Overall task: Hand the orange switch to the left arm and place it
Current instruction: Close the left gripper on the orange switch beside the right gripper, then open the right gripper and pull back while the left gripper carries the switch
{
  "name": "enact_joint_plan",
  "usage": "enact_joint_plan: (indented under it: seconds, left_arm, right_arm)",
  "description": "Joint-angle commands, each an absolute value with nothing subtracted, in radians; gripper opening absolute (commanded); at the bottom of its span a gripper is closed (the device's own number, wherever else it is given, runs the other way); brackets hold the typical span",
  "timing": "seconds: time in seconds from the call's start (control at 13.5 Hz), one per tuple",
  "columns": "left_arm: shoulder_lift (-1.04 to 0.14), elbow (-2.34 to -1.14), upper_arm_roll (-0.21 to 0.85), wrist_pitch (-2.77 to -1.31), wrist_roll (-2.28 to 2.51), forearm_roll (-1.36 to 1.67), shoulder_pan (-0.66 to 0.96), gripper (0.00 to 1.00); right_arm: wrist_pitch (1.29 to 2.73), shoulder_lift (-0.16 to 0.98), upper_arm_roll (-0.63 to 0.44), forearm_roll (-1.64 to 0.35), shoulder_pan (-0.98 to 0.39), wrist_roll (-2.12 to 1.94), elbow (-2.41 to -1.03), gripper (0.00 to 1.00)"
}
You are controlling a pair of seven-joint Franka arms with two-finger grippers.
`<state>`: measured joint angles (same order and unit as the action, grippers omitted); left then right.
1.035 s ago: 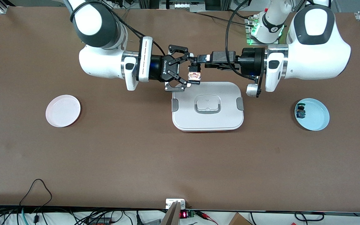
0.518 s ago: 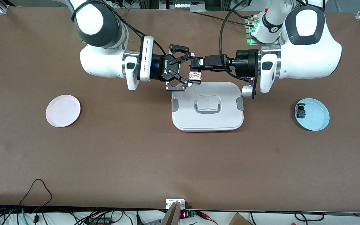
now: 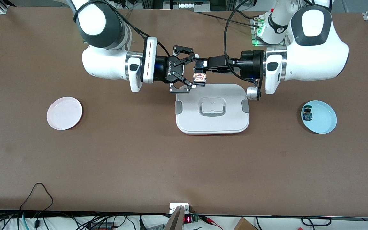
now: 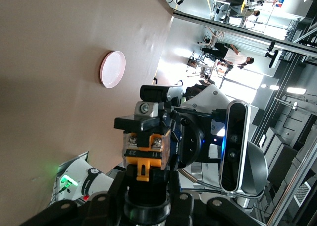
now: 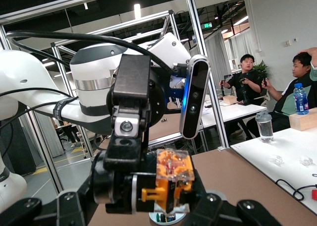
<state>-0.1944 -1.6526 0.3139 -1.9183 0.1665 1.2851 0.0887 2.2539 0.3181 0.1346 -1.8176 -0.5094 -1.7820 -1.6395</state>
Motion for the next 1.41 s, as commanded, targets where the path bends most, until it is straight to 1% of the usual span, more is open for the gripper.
enact_joint_plan:
  seconds: [0.0, 0.07, 0.15, 0.22, 0.3, 0.37, 0.52, 0.81, 1.04, 1.33]
  left_arm:
    - [-0.192, -1.672, 0.313, -1.93, 0.104, 1.309, 0.072, 0.0]
    - [-0.192, -1.674, 0.313, -1.93, 0.104, 1.308, 0.068, 0.0]
    - [-0.192, -1.674, 0.313, -1.927, 0.103, 1.308, 0.066, 0.0]
    - [-0.192, -1.675, 0.313, -1.922, 0.104, 1.307, 0.06, 0.0]
    - [-0.192, -1.675, 0.313, -1.919, 0.106, 1.307, 0.054, 0.0]
    - [-0.19, -1.677, 0.313, -1.916, 0.104, 1.304, 0.051, 0.0]
    - [-0.184, -1.68, 0.311, -1.873, 0.106, 1.301, 0.025, 0.0]
    - [-0.169, -1.677, 0.307, -1.737, 0.107, 1.281, -0.067, 0.0]
    - [-0.137, -1.675, 0.305, -1.697, 0.126, 1.192, -0.091, 0.0]
    - [-0.108, -1.663, 0.302, -1.629, 0.189, 0.987, -0.127, 0.0]
  right_arm:
    - [2.267, 0.316, 0.138, -1.835, -0.517, -1.807, -1.634, 0.05]
    - [2.261, 0.313, 0.138, -1.838, -0.517, -1.787, -1.634, 0.16]
    - [2.261, 0.308, 0.138, -1.838, -0.517, -1.781, -1.634, 0.22]
    - [2.261, 0.308, 0.14, -1.845, -0.518, -1.782, -1.635, 0.61]
    - [2.269, 0.307, 0.14, -1.845, -0.523, -1.767, -1.637, 0.96]
    - [2.27, 0.305, 0.14, -1.847, -0.531, -1.76, -1.637, 1.0]
    - [2.27, 0.305, 0.14, -1.847, -0.531, -1.758, -1.637, 1.0]
    - [2.267, 0.302, 0.138, -1.847, -0.523, -1.749, -1.638, 1.0]
    - [2.258, 0.296, 0.137, -1.847, -0.493, -1.749, -1.654, 1.0]
    - [2.158, 0.267, 0.118, -1.832, -0.423, -1.733, -1.7, 1.0]
